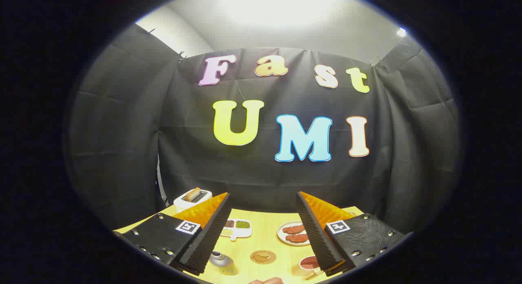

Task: Take the bottle from table, then pour the juice into the cup, finally place the bottle on the coaster

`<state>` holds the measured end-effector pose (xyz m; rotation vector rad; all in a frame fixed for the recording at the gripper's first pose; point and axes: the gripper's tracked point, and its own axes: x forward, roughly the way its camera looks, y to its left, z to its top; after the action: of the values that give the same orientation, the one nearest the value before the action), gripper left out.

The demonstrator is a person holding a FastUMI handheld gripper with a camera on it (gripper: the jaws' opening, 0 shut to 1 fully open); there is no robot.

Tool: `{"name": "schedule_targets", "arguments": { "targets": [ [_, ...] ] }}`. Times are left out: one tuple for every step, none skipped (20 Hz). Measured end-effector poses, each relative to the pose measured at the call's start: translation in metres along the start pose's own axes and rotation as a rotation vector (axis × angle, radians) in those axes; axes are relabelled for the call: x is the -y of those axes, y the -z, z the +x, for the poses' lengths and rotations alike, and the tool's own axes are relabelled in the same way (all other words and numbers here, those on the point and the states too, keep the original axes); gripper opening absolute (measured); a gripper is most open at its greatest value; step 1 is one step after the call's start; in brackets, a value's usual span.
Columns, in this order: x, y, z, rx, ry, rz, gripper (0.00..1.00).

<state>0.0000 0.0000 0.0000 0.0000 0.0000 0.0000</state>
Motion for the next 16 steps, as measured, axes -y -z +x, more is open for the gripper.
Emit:
{"name": "schedule_targets", "arguments": {
  "targets": [
    [-0.0008, -0.0007, 0.0003, 0.002, 0.003, -0.001, 0.97],
    [-0.0002, -0.0004, 0.0008, 0.004, 0.005, -0.005, 0.97],
    [-0.0005, -0.0009, 0.0010, 0.006, 0.006, -0.009, 0.97],
    [-0.0010, -0.0006, 0.0006, 0.006, 0.009, -0.014, 0.97],
    [0.0004, 0.0004, -0.0001, 0.001, 0.020, -0.022, 0.97],
    [0.0016, 0.0001, -0.0005, 0.001, 0.025, -0.025, 0.97],
    [-0.0001, -0.0016, -0.0003, 0.005, 0.019, -0.021, 0.97],
    [-0.0023, -0.0013, 0.0003, 0.009, 0.015, -0.016, 0.97],
    [-0.0032, -0.0015, 0.0006, 0.011, 0.014, -0.012, 0.97],
    [-0.0030, -0.0002, 0.0002, 0.013, 0.013, -0.011, 0.97],
    [-0.0022, 0.0001, -0.0001, 0.014, 0.016, -0.010, 0.97],
    [-0.0029, 0.0000, 0.0003, 0.015, 0.016, -0.009, 0.97],
    [-0.0034, 0.0010, 0.0007, 0.018, 0.015, -0.006, 0.97],
    [-0.0040, 0.0020, 0.0003, 0.021, 0.014, -0.002, 0.97],
    [-0.0042, 0.0031, 0.0006, 0.024, 0.015, 0.003, 0.97],
    [-0.0051, 0.0057, 0.0007, 0.029, 0.013, 0.007, 0.97]
  ]
}}
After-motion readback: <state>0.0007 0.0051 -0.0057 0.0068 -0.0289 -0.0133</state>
